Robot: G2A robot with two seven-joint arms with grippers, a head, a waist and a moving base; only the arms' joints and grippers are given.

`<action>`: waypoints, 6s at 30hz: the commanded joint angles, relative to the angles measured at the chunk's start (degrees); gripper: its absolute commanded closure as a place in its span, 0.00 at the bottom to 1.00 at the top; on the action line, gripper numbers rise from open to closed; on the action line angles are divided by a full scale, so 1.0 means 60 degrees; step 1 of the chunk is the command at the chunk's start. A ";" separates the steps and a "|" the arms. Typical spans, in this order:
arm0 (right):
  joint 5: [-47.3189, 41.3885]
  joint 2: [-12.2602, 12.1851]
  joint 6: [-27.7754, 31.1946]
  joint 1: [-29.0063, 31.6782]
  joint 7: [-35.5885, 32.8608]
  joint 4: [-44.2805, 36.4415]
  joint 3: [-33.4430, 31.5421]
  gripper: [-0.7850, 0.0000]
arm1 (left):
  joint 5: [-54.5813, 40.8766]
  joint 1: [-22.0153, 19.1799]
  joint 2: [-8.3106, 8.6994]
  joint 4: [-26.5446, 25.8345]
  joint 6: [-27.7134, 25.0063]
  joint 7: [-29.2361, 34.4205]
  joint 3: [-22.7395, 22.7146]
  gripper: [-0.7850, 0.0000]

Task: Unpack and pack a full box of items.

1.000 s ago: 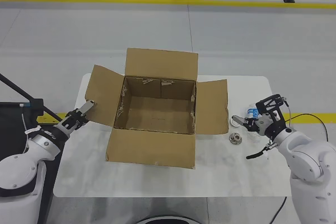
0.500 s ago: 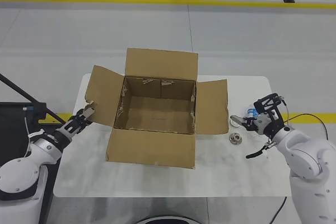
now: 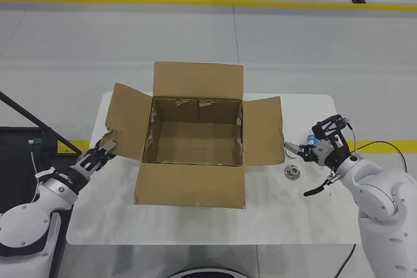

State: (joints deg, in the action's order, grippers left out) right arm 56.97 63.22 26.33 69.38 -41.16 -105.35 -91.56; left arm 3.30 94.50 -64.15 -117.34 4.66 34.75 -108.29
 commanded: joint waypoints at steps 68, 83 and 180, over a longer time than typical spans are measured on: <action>0.0525 -0.0629 0.1742 -0.0906 -0.2890 0.2194 0.1320 0.56 | -0.2824 0.0250 0.0028 -0.0685 -0.0559 0.0002 -0.1416 0.00; 0.0527 -0.0682 0.1661 -0.1574 -0.3429 0.2875 0.2128 0.60 | -0.2824 0.0250 0.0028 -0.0685 -0.0559 0.0002 -0.1416 0.00; -0.2502 0.3319 -0.1770 -0.9806 -0.1281 0.7455 1.2065 1.00 | -0.2824 0.0250 0.0028 -0.0685 -0.0559 0.0002 -0.1416 0.00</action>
State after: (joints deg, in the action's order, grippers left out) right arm 42.43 81.81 15.08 11.15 -48.96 -63.91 -20.08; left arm -13.65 96.00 -63.98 -121.45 1.31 34.76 -116.78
